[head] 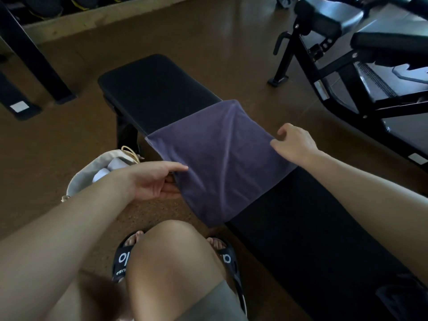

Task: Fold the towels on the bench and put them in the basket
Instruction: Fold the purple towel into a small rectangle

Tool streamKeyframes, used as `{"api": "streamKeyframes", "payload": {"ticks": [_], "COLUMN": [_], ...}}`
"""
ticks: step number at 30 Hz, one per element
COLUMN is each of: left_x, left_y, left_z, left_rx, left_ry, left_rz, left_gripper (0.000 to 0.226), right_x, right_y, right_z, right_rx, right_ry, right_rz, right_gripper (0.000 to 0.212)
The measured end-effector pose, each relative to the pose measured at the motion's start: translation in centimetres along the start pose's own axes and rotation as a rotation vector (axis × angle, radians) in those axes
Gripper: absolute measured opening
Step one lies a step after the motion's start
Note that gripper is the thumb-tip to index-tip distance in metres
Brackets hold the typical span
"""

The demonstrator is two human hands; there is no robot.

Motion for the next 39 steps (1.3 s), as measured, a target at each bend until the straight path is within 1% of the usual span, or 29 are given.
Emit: {"api": "streamKeyframes", "payload": {"ticks": [2, 5, 9, 11, 14, 16, 20, 22, 24, 26, 29, 32, 33, 34, 35, 36, 38, 39], "left_x": [-0.6, -1.0, -2.4, -3.1, -4.2, -4.7, -5.3, -5.4, -5.4, -5.5, -6.1, -7.0, -7.1, -7.3, -7.2, -7.2, -6.5, -6.0], "left_y": [-0.3, -0.4, -0.1, -0.2, -0.3, -0.1, 1.6, 2.4, 2.4, 1.6, -1.3, -5.2, -5.9, -6.0, -5.4, -4.0, 0.0, 1.8], "left_z": [-0.6, -0.9, -2.1, -2.8, -4.2, -5.0, -6.6, -7.0, -6.9, -6.4, -5.2, -3.5, -3.0, -2.8, -2.9, -3.3, -4.6, -5.2], "left_rx": [-0.048, -0.143, -0.152, -0.104, 0.017, 0.100, 0.317, 0.313, 0.212, 0.031, -0.308, -0.588, -0.624, -0.615, -0.565, -0.483, -0.312, -0.257], "left_ry": [-0.013, -0.058, 0.002, 0.022, 0.030, -0.013, -0.074, -0.075, -0.067, -0.122, -0.195, -0.195, -0.210, -0.230, -0.248, -0.259, -0.273, -0.284], "left_rz": [0.006, 0.009, 0.022, 0.014, 0.010, 0.011, 0.036, 0.043, 0.015, -0.013, -0.010, -0.128, -0.163, -0.174, -0.157, -0.113, 0.009, 0.060], "left_gripper": [0.032, 0.032, 0.036, 0.036, 0.042, 0.036, 0.026, 0.026, 0.022, 0.018, 0.012, 0.009, 0.010, 0.010, 0.009, 0.007, 0.004, 0.006], "right_x": [-0.3, -0.7, -1.2, -1.4, -1.7, -1.8, -2.1, -2.1, -2.1, -1.9, -1.2, 0.1, 0.5, 0.8, 0.8, 0.5, -0.2, -0.7], "right_y": [-0.8, -1.5, -2.0, -2.4, -3.0, -3.5, -4.0, -4.0, -3.6, -2.7, -0.6, 1.8, 2.2, 2.3, 1.9, 1.2, -0.7, -1.8], "right_z": [0.6, 1.3, 1.9, 1.9, 2.1, 2.0, 2.0, 2.4, 3.1, 3.9, 5.3, 7.1, 7.5, 7.7, 7.5, 6.9, 4.7, 3.4], "right_rx": [-0.006, -0.062, -0.111, -0.103, -0.061, -0.021, 0.113, 0.196, 0.269, 0.386, 0.670, 0.971, 1.028, 1.025, 0.961, 0.853, 0.637, 0.560], "right_ry": [0.056, 0.117, 0.201, 0.241, 0.273, 0.295, 0.290, 0.268, 0.248, 0.253, 0.256, 0.190, 0.155, 0.123, 0.101, 0.095, 0.132, 0.160], "right_rz": [-0.029, -0.032, -0.065, -0.087, -0.143, -0.188, -0.271, -0.315, -0.348, -0.380, -0.421, -0.411, -0.407, -0.402, -0.400, -0.404, -0.420, -0.435], "right_gripper": [0.047, 0.042, 0.020, 0.014, 0.015, 0.019, 0.016, 0.016, 0.018, 0.023, 0.030, 0.026, 0.027, 0.028, 0.028, 0.027, 0.024, 0.023]}}
Point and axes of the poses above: each hand's wrist, its own x-axis towards the middle knuckle, its own z-axis out of the back of the hand, y = z × x, the point moved 4 cm from there along x, towards the middle knuckle, and after that the axes turned 15 degrees about -y, right-handed, at the moved point
